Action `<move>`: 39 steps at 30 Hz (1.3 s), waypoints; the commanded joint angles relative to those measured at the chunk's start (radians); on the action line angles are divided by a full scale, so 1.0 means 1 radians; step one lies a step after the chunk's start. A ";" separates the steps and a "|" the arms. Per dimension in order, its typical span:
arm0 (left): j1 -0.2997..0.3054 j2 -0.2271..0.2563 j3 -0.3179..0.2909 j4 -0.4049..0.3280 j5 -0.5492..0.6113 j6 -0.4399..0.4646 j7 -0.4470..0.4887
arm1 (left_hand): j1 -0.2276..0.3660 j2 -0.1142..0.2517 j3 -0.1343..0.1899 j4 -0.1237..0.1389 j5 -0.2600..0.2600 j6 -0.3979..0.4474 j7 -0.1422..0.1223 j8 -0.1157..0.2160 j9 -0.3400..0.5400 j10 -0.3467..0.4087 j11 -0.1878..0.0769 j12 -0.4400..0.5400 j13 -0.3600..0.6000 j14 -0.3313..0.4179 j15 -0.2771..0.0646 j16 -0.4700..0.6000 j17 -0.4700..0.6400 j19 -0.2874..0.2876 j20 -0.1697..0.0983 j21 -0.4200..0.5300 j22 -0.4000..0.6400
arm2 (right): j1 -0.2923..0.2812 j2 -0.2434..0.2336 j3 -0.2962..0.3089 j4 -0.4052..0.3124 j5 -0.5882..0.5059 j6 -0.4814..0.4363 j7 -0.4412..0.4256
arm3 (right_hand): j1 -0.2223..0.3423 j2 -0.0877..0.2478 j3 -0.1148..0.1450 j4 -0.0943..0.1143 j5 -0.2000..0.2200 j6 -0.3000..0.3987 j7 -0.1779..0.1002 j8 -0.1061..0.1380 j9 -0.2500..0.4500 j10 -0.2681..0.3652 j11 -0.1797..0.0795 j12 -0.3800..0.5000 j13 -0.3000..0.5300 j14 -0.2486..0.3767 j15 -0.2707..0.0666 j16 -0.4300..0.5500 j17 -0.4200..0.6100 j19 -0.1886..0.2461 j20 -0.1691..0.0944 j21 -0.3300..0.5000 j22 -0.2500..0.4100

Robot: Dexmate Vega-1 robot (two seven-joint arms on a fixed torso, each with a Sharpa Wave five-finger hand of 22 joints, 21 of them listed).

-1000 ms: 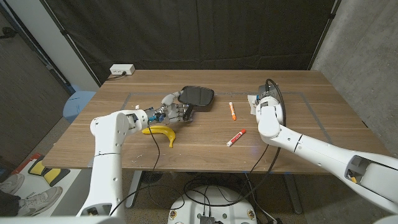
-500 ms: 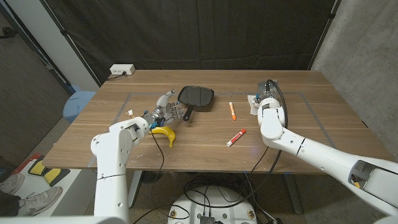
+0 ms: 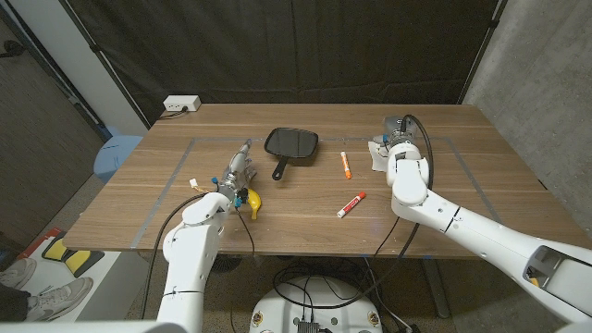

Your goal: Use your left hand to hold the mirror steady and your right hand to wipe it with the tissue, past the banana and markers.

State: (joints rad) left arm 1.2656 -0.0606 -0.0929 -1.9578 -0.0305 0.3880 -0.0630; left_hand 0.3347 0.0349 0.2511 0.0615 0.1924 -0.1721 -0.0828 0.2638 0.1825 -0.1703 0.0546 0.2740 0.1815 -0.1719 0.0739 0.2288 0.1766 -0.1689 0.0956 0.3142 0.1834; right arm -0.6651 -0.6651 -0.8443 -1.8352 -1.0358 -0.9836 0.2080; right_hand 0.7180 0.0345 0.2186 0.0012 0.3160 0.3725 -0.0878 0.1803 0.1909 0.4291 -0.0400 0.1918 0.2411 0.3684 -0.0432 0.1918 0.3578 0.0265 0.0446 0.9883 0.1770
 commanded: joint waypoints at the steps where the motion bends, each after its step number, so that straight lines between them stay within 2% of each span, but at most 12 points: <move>1: -0.073 0.126 0.074 0.249 0.079 -0.911 0.159 | 0.026 -0.007 -0.002 -0.017 0.005 -0.034 -0.035 0.008 0.001 0.022 -0.036 0.008 -0.001 0.025 -0.029 -0.001 0.002 0.049 -0.034 0.016 0.001 | -0.153 0.026 0.262 -0.133 0.340 0.149 -0.207 | -0.048 0.000 -0.014 0.020 -0.023 -0.061 0.013 -0.003 0.003 -0.081 0.024 -0.006 -0.012 -0.045 -0.013 -0.007 -0.016 -0.011 0.019 -0.024 0.000; 2: -0.088 0.143 0.080 0.276 0.068 -0.946 0.152 | 0.033 -0.010 -0.004 -0.022 0.006 -0.015 -0.038 0.006 0.000 0.050 -0.051 0.008 -0.001 0.055 -0.039 0.001 0.001 0.079 -0.050 0.022 -0.001 | -0.166 0.031 0.288 -0.137 0.375 0.171 -0.219 | -0.055 0.000 -0.017 0.022 -0.027 -0.075 0.014 -0.004 0.003 -0.093 0.031 -0.006 -0.015 -0.061 -0.003 -0.010 -0.020 -0.016 0.022 -0.029 0.000; 5: -0.126 0.183 0.100 0.350 0.060 -1.042 0.152 | 0.041 -0.013 -0.006 -0.028 0.008 0.014 -0.053 0.007 -0.001 0.071 -0.054 0.006 -0.001 0.070 -0.057 -0.004 0.001 0.094 -0.078 0.021 -0.002 | -0.202 0.048 0.357 -0.141 0.469 0.239 -0.257 | -0.078 0.002 -0.025 0.032 -0.040 -0.112 0.021 -0.007 0.003 -0.117 0.048 -0.004 -0.020 -0.082 0.010 -0.009 -0.029 -0.022 0.022 -0.041 -0.001; 8: -0.154 0.213 0.119 0.398 0.035 -1.107 0.145 | 0.049 -0.016 -0.008 -0.034 0.011 0.030 -0.068 0.003 -0.001 0.090 -0.070 0.004 -0.002 0.085 -0.072 -0.008 0.000 0.105 -0.098 0.019 -0.002 | -0.237 0.069 0.427 -0.137 0.567 0.311 -0.278 | -0.098 0.007 -0.031 0.041 -0.051 -0.132 0.023 -0.004 0.003 -0.131 0.057 -0.001 -0.025 -0.107 0.024 -0.011 -0.037 -0.037 0.024 -0.055 -0.001; 11: -0.175 0.236 0.133 0.432 0.035 -1.161 0.154 | 0.053 -0.019 -0.010 -0.037 0.013 0.047 -0.076 0.003 -0.002 0.098 -0.083 0.000 -0.002 0.093 -0.078 -0.011 0.000 0.114 -0.105 0.019 -0.003 | -0.265 0.084 0.481 -0.131 0.647 0.369 -0.285 | -0.113 0.008 -0.036 0.048 -0.058 -0.136 0.025 -0.002 0.003 -0.136 0.064 0.001 -0.028 -0.122 0.029 -0.012 -0.042 -0.044 0.023 -0.063 -0.002; 12: -0.183 0.246 0.139 0.447 0.030 -1.184 0.153 | 0.054 -0.020 -0.011 -0.038 0.014 0.051 -0.078 0.003 -0.002 0.102 -0.087 0.000 -0.002 0.097 -0.082 -0.011 0.000 0.119 -0.105 0.019 -0.003 | -0.275 0.089 0.500 -0.127 0.674 0.395 -0.288 | -0.123 0.010 -0.039 0.053 -0.063 -0.140 0.025 0.000 0.003 -0.139 0.076 0.002 -0.029 -0.127 0.034 -0.011 -0.045 -0.045 0.023 -0.067 -0.002; 15: -0.206 0.278 0.155 0.483 0.013 -1.244 0.142 | 0.057 -0.025 -0.015 -0.041 0.017 0.063 -0.101 -0.001 -0.002 0.113 -0.099 -0.004 -0.002 0.114 -0.097 -0.012 -0.001 0.133 -0.111 0.019 -0.003 | -0.318 0.116 0.575 -0.113 0.780 0.500 -0.298 | -0.147 0.014 -0.047 0.065 -0.074 -0.146 0.026 0.001 0.003 -0.142 0.084 0.005 -0.033 -0.143 0.047 -0.011 -0.053 -0.058 0.017 -0.079 -0.002; 23: -0.210 0.337 0.181 0.487 -0.049 -1.249 0.124 | 0.060 -0.027 -0.017 -0.043 0.020 0.073 -0.108 -0.004 -0.002 0.115 -0.105 -0.010 -0.003 0.118 -0.106 -0.016 -0.001 0.138 -0.123 0.017 -0.003 | -0.374 0.158 0.674 -0.087 0.945 0.675 -0.288 | -0.194 0.023 -0.061 0.084 -0.099 -0.169 0.024 0.003 0.001 -0.181 0.092 0.000 -0.043 -0.199 0.046 -0.018 -0.079 -0.093 -0.006 -0.113 -0.003; 27: -0.202 0.366 0.185 0.489 -0.098 -1.245 0.104 | 0.063 -0.027 -0.018 -0.044 0.023 0.085 -0.105 -0.005 -0.002 0.119 -0.107 -0.014 -0.003 0.117 -0.113 -0.021 -0.001 0.133 -0.135 0.012 -0.003 | -0.392 0.187 0.706 -0.050 1.023 0.773 -0.278 | -0.197 0.028 -0.060 0.081 -0.105 -0.170 0.022 0.005 0.000 -0.192 0.093 0.000 -0.047 -0.237 0.039 -0.024 -0.096 -0.108 -0.039 -0.128 -0.003; 33: -0.185 0.405 0.182 0.493 -0.165 -1.235 0.067 | 0.064 -0.025 -0.018 -0.045 0.025 0.092 -0.103 -0.006 -0.002 0.124 -0.109 -0.016 -0.003 0.117 -0.116 -0.024 -0.001 0.132 -0.137 0.010 -0.002 | -0.411 0.233 0.724 -0.038 1.073 0.823 -0.305 | -0.200 0.033 -0.061 0.077 -0.109 -0.170 0.021 0.007 0.000 -0.199 0.086 0.001 -0.050 -0.271 0.032 -0.026 -0.112 -0.114 -0.053 -0.139 -0.003; 36: -0.180 0.425 0.182 0.501 -0.199 -1.231 0.039 | 0.065 -0.025 -0.019 -0.045 0.026 0.096 -0.103 -0.007 -0.002 0.124 -0.109 -0.018 -0.003 0.117 -0.116 -0.026 -0.002 0.128 -0.139 0.007 -0.002 | -0.434 0.259 0.722 -0.065 1.061 0.817 -0.356 | -0.210 0.042 -0.064 0.073 -0.114 -0.173 0.022 0.008 -0.001 -0.205 0.081 0.004 -0.054 -0.320 0.024 -0.026 -0.141 -0.173 -0.065 -0.176 -0.004; 39: -0.180 0.433 0.182 0.523 -0.226 -1.229 0.016 | 0.065 -0.024 -0.019 -0.045 0.027 0.097 -0.103 -0.008 -0.002 0.124 -0.108 -0.020 -0.003 0.116 -0.116 -0.027 -0.002 0.125 -0.138 0.005 -0.002 | -0.457 0.270 0.711 -0.104 1.039 0.797 -0.393 | -0.212 0.045 -0.064 0.069 -0.115 -0.173 0.021 0.009 -0.002 -0.211 0.078 0.005 -0.055 -0.338 0.026 -0.024 -0.153 -0.193 -0.051 -0.190 -0.004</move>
State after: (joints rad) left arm 1.0770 0.3127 0.0828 -1.4742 -0.1487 -0.7930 0.0228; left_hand 0.3961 0.0099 0.2294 0.0231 0.2119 -0.0836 -0.1820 0.2586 0.1767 -0.0499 -0.0500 0.2574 0.1766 -0.0555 -0.0304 0.2031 0.1720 -0.0352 -0.0315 0.3250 0.1790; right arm -1.0519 -0.4639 -0.1644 -1.8968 -0.0406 -0.2393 -0.0994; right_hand 0.5129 0.0771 0.1560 0.0776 0.2033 0.2068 -0.0644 0.1852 0.1902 0.2240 0.0373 0.1918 0.1853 0.0415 -0.0168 0.1695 0.2122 -0.1467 -0.0164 0.8081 0.1722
